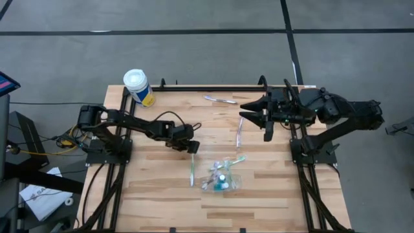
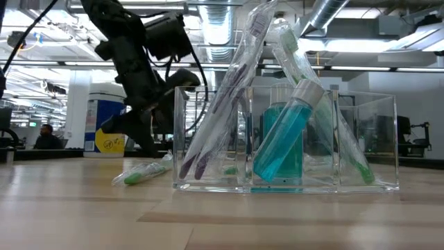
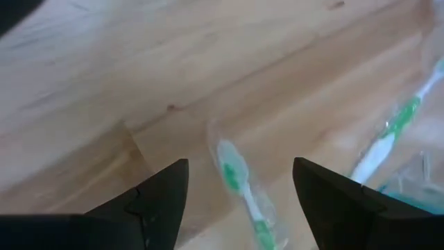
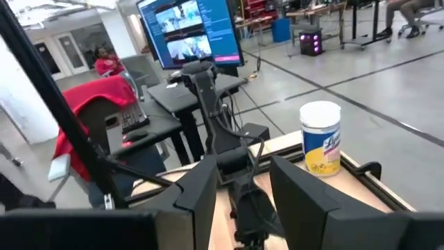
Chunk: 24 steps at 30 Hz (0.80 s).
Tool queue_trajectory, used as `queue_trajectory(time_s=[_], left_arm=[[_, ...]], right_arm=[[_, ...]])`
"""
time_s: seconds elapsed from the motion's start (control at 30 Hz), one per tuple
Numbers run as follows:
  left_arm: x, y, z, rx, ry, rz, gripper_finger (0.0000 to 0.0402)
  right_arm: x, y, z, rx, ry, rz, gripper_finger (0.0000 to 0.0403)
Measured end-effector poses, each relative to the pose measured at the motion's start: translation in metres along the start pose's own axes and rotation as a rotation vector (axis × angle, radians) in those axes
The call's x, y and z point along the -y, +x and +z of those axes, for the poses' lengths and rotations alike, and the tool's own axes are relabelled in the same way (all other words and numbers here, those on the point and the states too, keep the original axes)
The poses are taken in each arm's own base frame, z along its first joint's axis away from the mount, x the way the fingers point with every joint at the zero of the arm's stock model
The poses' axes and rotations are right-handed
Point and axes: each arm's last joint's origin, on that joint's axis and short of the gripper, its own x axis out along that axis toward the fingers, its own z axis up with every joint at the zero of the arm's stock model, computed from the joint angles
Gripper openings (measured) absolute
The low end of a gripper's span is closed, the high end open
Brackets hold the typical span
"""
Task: Pick & Place toothbrushing station
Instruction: Put the green toothbrush in the transparent organizer
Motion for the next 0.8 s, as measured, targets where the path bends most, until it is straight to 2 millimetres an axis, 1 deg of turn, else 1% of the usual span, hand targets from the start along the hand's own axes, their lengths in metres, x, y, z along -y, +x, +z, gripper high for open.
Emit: queue_trajectory(time_s=[0.17,0.2,0.37,0.43,0.5,0.63,0.67,0.73,0.8], left_arm=[[-0.004,0.007,0.003,0.0,-0.035,0.018,0.0245],[-0.002,0.01,0.004,0.001,-0.042,-0.001,0.0242],[0.0,0.022,0.004,-0.037,-0.056,-0.037,0.0211],[-0.001,0.023,0.004,-0.043,-0.049,-0.037,0.0184],[0.0,0.025,0.004,-0.041,-0.036,-0.042,0.0144],[0.003,0.02,0.008,-0.007,-0.003,-0.078,0.0029],[0.004,0.017,0.01,0.015,0.004,-0.087,0.0017],[0.006,0.008,0.015,0.072,0.025,-0.103,0.0013],[0.008,-0.005,0.022,0.135,0.052,-0.125,0.0005]], right_arm=[[0.008,-0.002,0.003,-0.01,-0.021,0.028,0.0127],[0.01,-0.003,0.003,-0.012,-0.021,0.026,0.0127],[0.019,-0.002,0.005,-0.027,-0.024,0.028,0.0127],[0.021,-0.002,0.005,-0.034,-0.03,0.037,0.0127],[0.023,-0.001,0.006,-0.035,-0.032,0.044,0.0127],[0.028,0.0,0.007,-0.035,-0.041,0.043,0.0127],[0.03,0.0,0.007,-0.035,-0.046,0.044,0.0127],[0.032,0.001,0.008,-0.035,-0.051,0.044,0.0127],[0.035,0.001,0.009,-0.035,-0.05,0.046,0.0127]])
